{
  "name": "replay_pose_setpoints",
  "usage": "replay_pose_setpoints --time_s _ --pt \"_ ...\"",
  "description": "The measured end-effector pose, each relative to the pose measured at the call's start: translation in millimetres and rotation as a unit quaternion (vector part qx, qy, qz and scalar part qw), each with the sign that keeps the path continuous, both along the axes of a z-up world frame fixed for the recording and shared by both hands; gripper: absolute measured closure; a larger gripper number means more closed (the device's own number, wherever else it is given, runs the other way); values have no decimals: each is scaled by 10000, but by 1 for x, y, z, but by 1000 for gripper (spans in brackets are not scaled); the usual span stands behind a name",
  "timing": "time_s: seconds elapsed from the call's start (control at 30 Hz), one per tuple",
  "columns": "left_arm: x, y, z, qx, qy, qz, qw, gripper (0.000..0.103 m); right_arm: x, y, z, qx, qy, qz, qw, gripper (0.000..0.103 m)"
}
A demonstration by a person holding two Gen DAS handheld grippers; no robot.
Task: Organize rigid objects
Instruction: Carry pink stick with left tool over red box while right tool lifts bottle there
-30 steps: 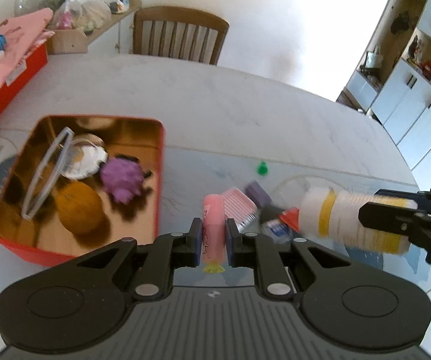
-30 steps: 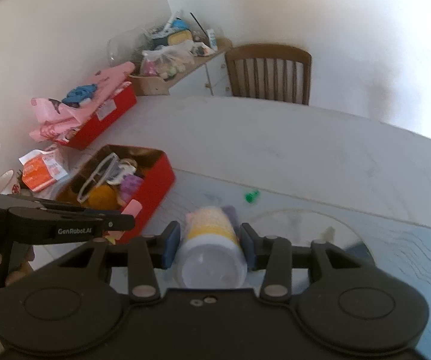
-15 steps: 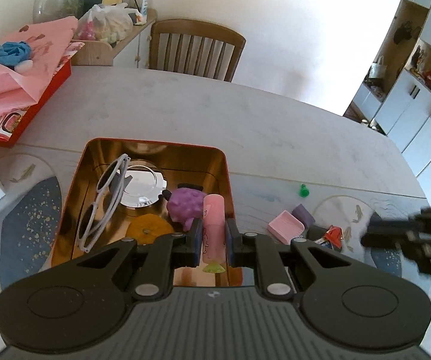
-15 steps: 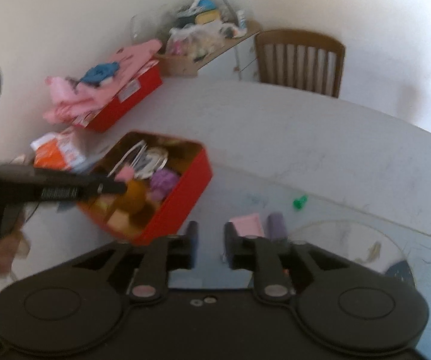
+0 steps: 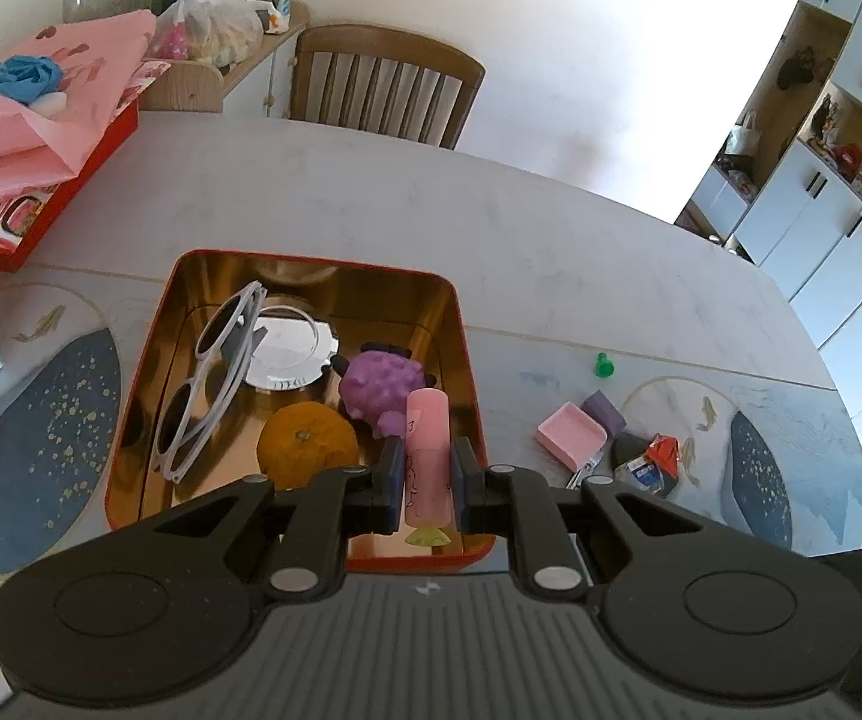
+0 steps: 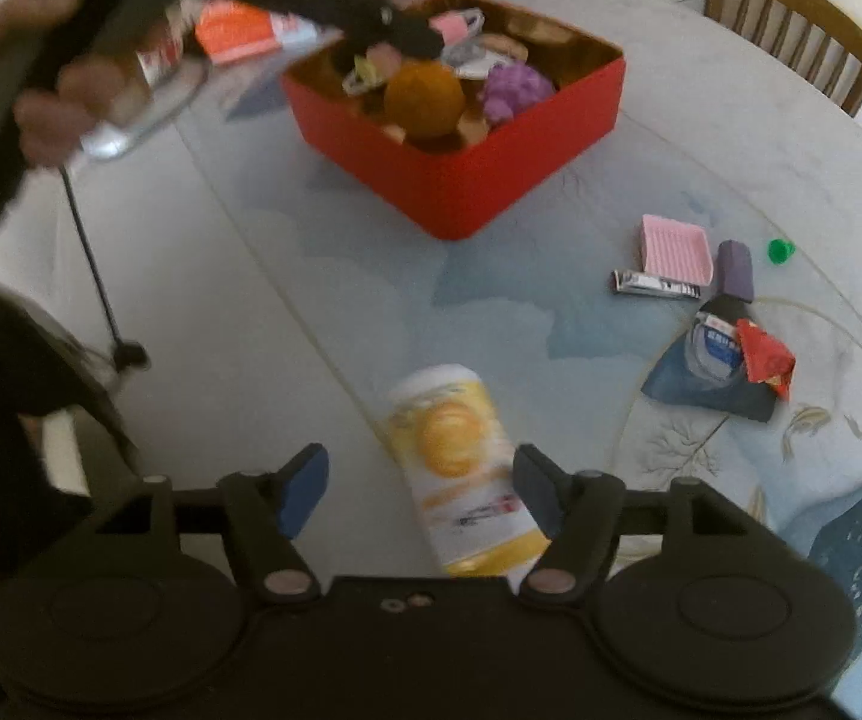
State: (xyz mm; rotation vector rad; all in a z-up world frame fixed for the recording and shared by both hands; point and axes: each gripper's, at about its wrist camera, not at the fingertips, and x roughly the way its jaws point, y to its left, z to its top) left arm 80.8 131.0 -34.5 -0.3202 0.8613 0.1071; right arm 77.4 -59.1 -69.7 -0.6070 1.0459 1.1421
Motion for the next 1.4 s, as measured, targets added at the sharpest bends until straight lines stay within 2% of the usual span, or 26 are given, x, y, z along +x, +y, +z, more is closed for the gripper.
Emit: replay_pose_setpoints --time_s 0.1,0.23,0.5,0.7,1.03,1.4 --pt "-2 1 -1 -7 29 28 10000 87 2 4 -7 -120 -134 -1 9998 41" --pt "-4 3 -2 -9 44 66 10000 87 5 5 -17 -307 -127 3 9994 54" --pt "-7 5 -5 -30 81 121 9999 87 -3 5 -24 -367 -342 67 9987 59" --pt "-6 7 -6 -53 115 149 9998 87 -2 4 -22 -312 -354 -173 9987 59" --pt "-5 15 -4 -84 106 157 9998 87 22 0 27 402 -287 -955 9942 59" --pt "2 33 9 13 -46 152 9999 87 50 38 78 1061 -604 -1348 9833 59"
